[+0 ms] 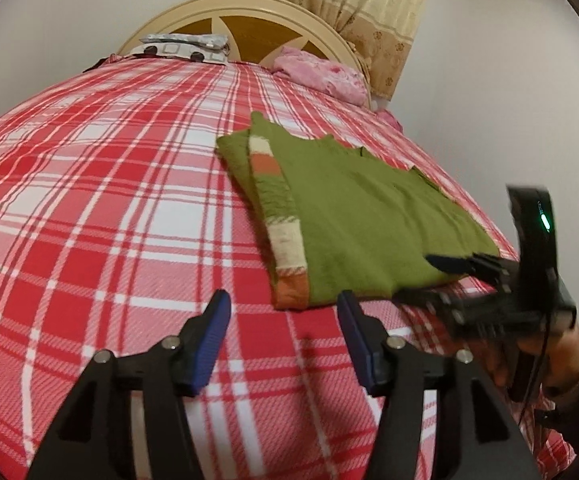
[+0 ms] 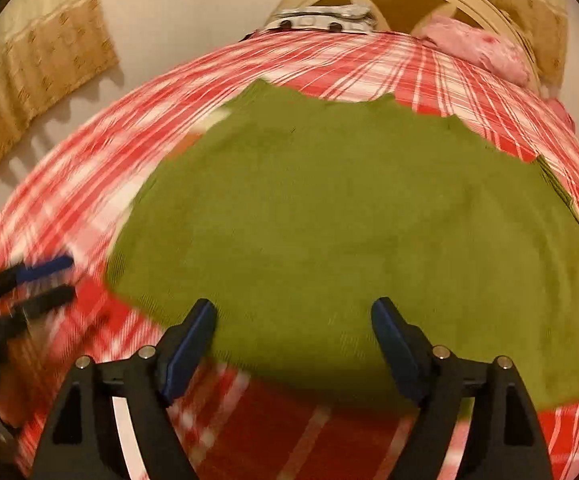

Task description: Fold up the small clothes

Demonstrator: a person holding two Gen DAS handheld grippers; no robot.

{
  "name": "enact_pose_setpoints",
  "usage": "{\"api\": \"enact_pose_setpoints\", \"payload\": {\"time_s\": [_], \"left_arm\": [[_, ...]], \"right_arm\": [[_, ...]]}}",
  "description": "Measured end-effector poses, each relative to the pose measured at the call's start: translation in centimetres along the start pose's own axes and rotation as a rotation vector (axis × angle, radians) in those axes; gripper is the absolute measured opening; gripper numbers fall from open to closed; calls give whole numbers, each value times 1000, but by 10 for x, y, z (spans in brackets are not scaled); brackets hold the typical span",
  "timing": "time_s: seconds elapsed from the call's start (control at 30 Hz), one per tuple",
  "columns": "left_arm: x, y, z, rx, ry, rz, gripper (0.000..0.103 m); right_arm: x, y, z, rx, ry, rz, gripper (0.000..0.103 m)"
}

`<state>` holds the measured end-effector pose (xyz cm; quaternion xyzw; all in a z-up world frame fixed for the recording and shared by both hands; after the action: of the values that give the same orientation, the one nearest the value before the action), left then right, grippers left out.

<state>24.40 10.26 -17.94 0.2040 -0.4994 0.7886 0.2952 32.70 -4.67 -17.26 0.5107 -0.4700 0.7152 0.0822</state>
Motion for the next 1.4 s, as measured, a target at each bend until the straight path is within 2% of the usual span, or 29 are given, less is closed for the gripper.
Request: {"api": "enact_pose_setpoints", "payload": {"time_s": [0.07,0.13,0.23,0.27,0.33,0.4,0.5,0.57,0.6,0.67,0.87,0.93,1.07,1.17,1.3,1.4], "left_arm": [[1,-1,-5,10,8,-6,58],[2,-8,-10,9,-1,-9,58],[6,-26,-20,11,-17,13,58],[9,-32,-24,24,-13,18,59],[12,-47,-32,43,-21,36,70],[15,-61,-40,34,-46,63,72],[11,-80,-47,-1,-51,62,76],[3,-89,-50,0,-34,48,76],[-5,-94,-51,9,-12,31,76],[-16,-99,-52,25,12,5,76],[-63,-110,-47,103,138,-100,76],[-78,-117,-47,145,172,-115,76],[-98,-127,-43,167,207,-118,76],[-113,-129,-34,152,216,-144,76],[-129,-130,-31,150,220,-178,76],[-140,-132,-37,185,219,-188,76]], "right_arm": [[10,9,-5,67,39,5,84],[21,10,-6,73,49,18,84],[35,-6,-16,99,71,79,84],[36,-11,-24,119,66,87,84],[29,-21,-44,170,58,77,84],[23,-29,-58,205,67,85,84],[8,-39,-83,282,95,77,84],[-7,-41,-98,347,129,48,82],[-10,-40,-103,368,145,42,70],[-22,-41,-107,412,202,23,59],[-18,-50,-102,408,281,73,59],[-19,-49,-107,412,269,67,59],[-16,-37,-121,448,232,47,59],[-13,-31,-125,494,259,42,59],[-19,-41,-118,474,279,36,58],[-27,-49,-109,426,259,37,50]]}}
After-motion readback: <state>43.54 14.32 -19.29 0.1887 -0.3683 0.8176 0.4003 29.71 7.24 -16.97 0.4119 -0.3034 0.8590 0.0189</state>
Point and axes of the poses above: each gripper's, at about its wrist camera, not at the fingertips, and x roughly against the way its jaws point, z to its right, y to its underside, the point moved 6 cm from there along -x, roughly the way its jaws point, and after that the axes turned 9 degrees about x, right-handed, at the moved point
